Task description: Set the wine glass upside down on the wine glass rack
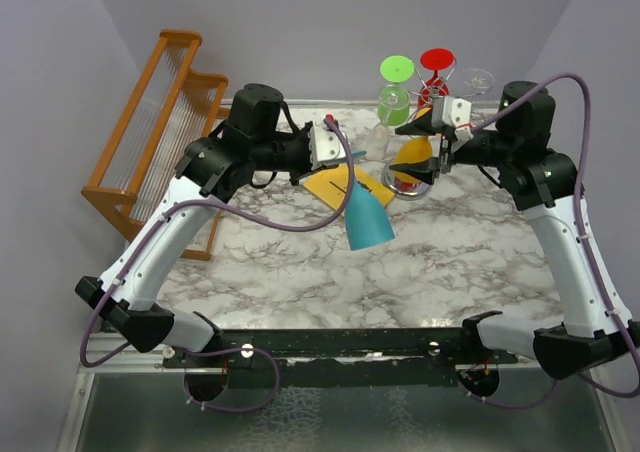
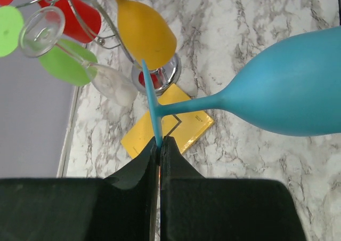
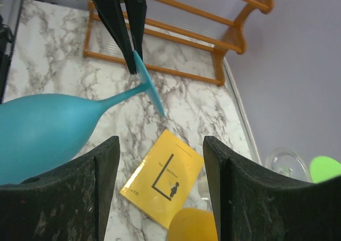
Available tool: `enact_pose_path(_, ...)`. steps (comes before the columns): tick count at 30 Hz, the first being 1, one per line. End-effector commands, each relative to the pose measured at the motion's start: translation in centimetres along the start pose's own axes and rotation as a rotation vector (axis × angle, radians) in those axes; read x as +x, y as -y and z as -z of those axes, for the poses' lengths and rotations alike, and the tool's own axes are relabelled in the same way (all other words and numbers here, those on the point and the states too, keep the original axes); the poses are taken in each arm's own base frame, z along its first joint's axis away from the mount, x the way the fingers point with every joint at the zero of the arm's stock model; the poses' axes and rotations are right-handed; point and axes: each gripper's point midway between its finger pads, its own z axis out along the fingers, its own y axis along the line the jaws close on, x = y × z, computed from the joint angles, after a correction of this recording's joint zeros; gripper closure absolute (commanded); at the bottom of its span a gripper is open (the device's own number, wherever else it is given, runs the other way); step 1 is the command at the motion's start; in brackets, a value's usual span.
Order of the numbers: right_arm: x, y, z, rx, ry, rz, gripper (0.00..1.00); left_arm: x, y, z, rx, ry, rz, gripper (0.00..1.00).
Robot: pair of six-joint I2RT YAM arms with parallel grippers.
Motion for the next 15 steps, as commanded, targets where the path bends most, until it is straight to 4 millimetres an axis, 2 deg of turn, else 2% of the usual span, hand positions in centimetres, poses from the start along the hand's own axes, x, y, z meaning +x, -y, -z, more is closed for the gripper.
enact_pose_path(1,0.1,-2.4,-2.8,-0.112,0.045,0.038,0.38,-0.6,2.3,-0.2,0.102,0.004,-0.11,1.0)
enact_pose_path(5,1.2,-3.5,-4.1,-0.163,0.043,0.048,0.42,-0.7,3.3,-0.6,0.152,0.02,-0.114,1.0)
enact_pose_path(11,2.6,-4.8,-5.3,-0.206,0.04,0.036,0.55,-0.6,4.1,-1.1,0.192,0.033,-0.106,1.0)
enact_pose_path(15,3.4,-5.2,-6.1,-0.222,0.031,0.021,0.58,-0.5,4.4,-1.2,0.209,0.037,-0.105,1.0)
